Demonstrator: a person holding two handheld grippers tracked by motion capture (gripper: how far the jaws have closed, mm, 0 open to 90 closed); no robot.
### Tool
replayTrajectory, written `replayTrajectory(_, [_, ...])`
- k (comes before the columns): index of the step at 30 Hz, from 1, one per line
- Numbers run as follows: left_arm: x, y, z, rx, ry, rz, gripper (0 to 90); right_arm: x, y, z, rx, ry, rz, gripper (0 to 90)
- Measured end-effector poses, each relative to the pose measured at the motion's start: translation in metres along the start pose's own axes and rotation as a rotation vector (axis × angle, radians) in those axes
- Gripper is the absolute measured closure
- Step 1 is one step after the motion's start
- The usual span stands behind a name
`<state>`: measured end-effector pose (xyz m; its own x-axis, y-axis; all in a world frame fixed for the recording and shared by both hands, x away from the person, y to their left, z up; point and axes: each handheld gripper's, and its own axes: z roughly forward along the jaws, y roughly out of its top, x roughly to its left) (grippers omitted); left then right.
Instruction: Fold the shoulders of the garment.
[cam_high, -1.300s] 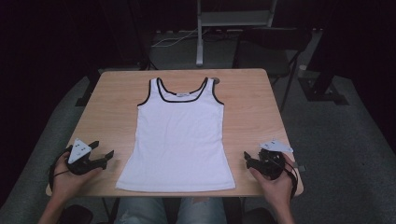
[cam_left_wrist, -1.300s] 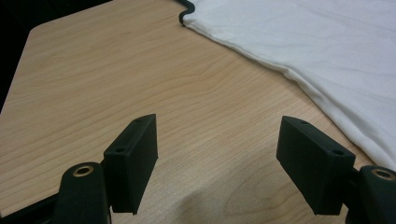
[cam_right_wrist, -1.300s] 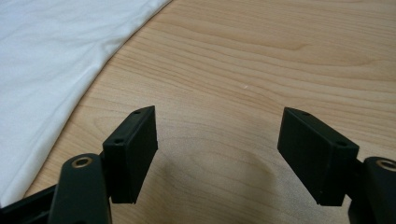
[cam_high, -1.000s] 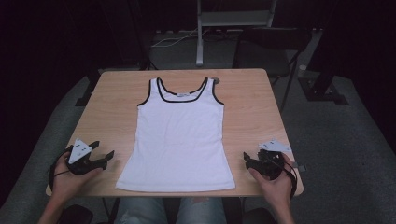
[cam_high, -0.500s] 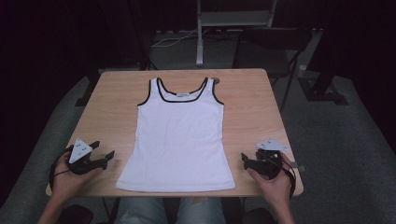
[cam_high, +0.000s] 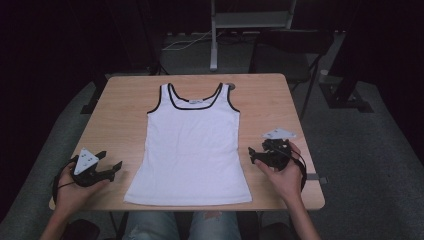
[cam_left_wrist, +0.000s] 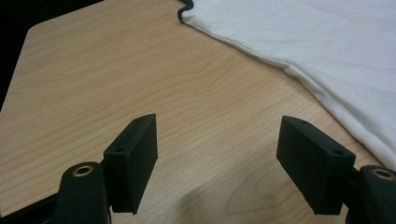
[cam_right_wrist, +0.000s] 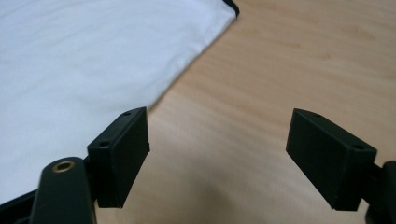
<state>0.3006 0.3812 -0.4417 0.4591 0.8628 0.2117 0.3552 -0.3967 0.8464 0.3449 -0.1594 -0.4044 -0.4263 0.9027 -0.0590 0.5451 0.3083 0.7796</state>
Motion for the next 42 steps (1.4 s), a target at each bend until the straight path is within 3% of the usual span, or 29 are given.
replayTrajectory(8, [-0.001,0.000,0.000,0.006,0.005,0.009,29.3,-0.006,0.039,0.021,0.013,-0.003,-0.031,20.4])
replayTrajectory(18, [-0.002,0.001,0.001,0.008,0.006,0.019,29.3,-0.019,0.081,0.056,0.044,-0.022,-0.030,20.9])
replayTrajectory(21, [-0.002,0.001,0.001,0.008,0.007,0.019,29.3,-0.020,0.090,0.063,0.049,-0.029,-0.037,24.8])
replayTrajectory(29, [-0.002,0.001,0.001,0.008,0.008,0.024,29.3,-0.021,0.121,0.088,0.075,-0.030,-0.042,24.7])
replayTrajectory(42, [-0.003,0.000,0.001,0.005,0.008,0.026,29.3,-0.027,0.159,0.142,0.144,-0.048,-0.001,27.2])
